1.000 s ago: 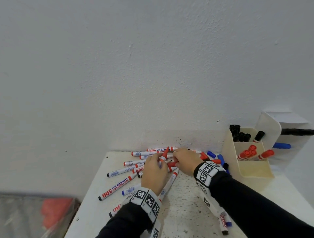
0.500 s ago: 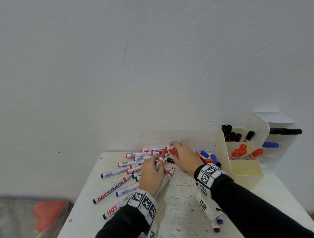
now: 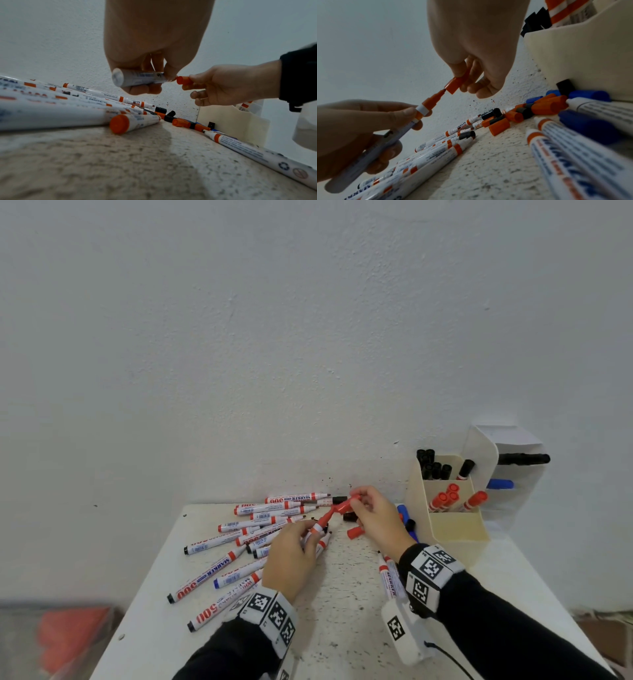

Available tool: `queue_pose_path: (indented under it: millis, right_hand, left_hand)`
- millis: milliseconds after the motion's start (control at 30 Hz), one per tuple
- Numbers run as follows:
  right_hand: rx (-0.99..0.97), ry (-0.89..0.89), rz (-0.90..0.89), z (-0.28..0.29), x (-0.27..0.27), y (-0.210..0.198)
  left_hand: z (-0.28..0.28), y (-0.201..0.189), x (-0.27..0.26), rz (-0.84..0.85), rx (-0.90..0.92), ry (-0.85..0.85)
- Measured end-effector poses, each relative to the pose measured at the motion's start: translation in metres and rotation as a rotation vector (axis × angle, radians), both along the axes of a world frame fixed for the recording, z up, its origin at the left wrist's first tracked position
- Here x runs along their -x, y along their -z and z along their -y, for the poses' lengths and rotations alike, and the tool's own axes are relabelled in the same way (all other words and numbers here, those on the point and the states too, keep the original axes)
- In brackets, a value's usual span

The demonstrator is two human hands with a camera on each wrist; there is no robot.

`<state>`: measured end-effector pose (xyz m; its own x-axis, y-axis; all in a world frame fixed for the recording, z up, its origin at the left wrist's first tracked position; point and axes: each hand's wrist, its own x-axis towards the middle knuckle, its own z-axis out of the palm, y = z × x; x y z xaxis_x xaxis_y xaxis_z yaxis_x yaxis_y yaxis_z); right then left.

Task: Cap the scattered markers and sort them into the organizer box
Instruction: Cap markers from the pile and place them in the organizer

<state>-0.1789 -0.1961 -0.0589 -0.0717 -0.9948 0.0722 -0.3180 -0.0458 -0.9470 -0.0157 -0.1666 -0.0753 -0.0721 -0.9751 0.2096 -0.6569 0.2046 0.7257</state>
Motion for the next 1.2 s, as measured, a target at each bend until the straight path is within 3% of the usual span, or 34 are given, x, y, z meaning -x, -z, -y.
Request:
queue_pose_path:
  millis: [433,600,733,900,1100,1200]
  right_hand:
    - [-0.036,-0.162,-0.068,-0.011,0.020,-0.005]
    - [-0.088,-0.304,-0.136,-0.018,0.012,-0.008]
    - [-0.112,-0.233,-0.078,-0.021,0.014,-0.007]
    - [-0.118,-0.056,-0.359,-0.023,0.011,0.000]
    - [-0.101,-0.018,-0.228,-0.032,0.006,0.000]
    - [-0.052,-0.015,-0.182,-0.036,0.006,-0.001]
  left_hand:
    - [-0.015,-0.012,0.004,0.008,-0.006,0.042]
    - [-0.018,-0.011,0.010,-0.016,0.016,0.141]
    - [-0.025,-0.011,0.011,-0.036,-0.023,0.225]
    - [-0.031,-0.007,0.020,0.152,0.011,0.280]
    - [-0.033,-0.010,0.030,-0.171,-0.297,0.298]
    - [-0.033,-0.008,0.031,-0.188,-0.321,0.301]
